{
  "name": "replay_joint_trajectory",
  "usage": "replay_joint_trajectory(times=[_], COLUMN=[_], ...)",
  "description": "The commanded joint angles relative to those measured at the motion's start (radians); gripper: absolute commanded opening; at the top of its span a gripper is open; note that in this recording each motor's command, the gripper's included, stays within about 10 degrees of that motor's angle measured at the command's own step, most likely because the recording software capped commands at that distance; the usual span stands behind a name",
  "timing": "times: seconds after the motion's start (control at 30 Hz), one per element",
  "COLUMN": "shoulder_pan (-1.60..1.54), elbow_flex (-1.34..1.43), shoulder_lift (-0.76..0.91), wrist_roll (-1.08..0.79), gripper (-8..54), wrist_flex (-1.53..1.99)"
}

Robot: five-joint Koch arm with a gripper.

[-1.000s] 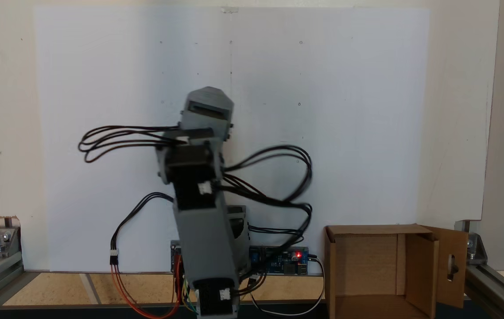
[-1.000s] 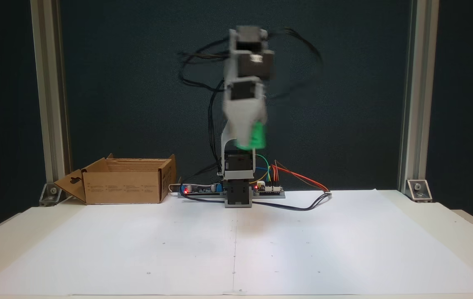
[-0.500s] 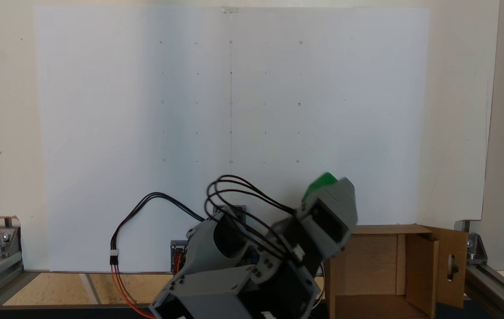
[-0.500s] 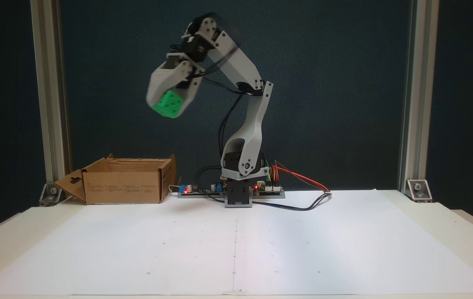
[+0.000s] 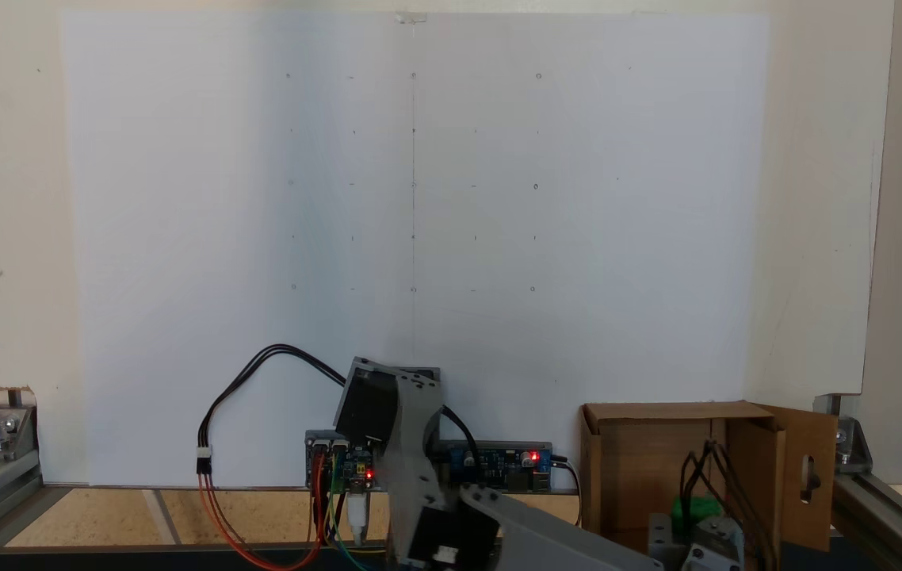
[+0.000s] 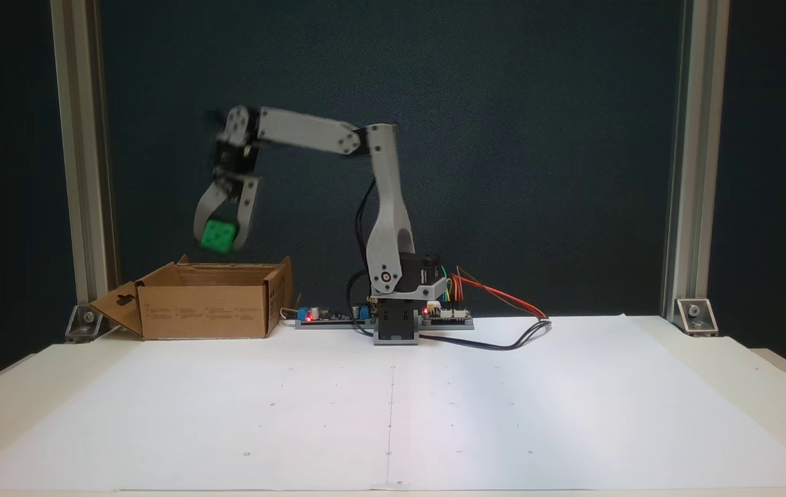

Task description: Grasp a green dice and put it in the bin.

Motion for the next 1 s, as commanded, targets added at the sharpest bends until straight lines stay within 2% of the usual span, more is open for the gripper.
replay_joint_trajectory(times=[0.0, 0.2, 0.23, 0.27, 0.3, 0.4, 0.5, 0.6, 0.83, 0.97], shoulder_pan=[0.020, 0.028, 0.029, 0.031, 0.031, 0.031, 0.028, -0.060, -0.521, -0.811], elbow_flex=[-0.052, -0.017, -0.014, -0.003, 0.009, 0.018, 0.018, 0.018, 0.026, 0.097], shoulder_lift=[-0.029, -0.060, -0.060, -0.067, -0.072, -0.072, -0.064, 0.058, 0.357, 0.483], wrist_roll=[-0.101, -0.121, -0.120, -0.118, -0.117, -0.117, -0.080, 0.094, 0.373, 0.402], gripper=[11.5, 11.5, 24.3, 32.1, 33.7, 44.1, 44.1, 43.9, 42.3, 42.3], wrist_flex=[-0.049, -0.057, -0.058, -0.061, -0.074, -0.078, -0.118, -0.150, -0.150, -0.152])
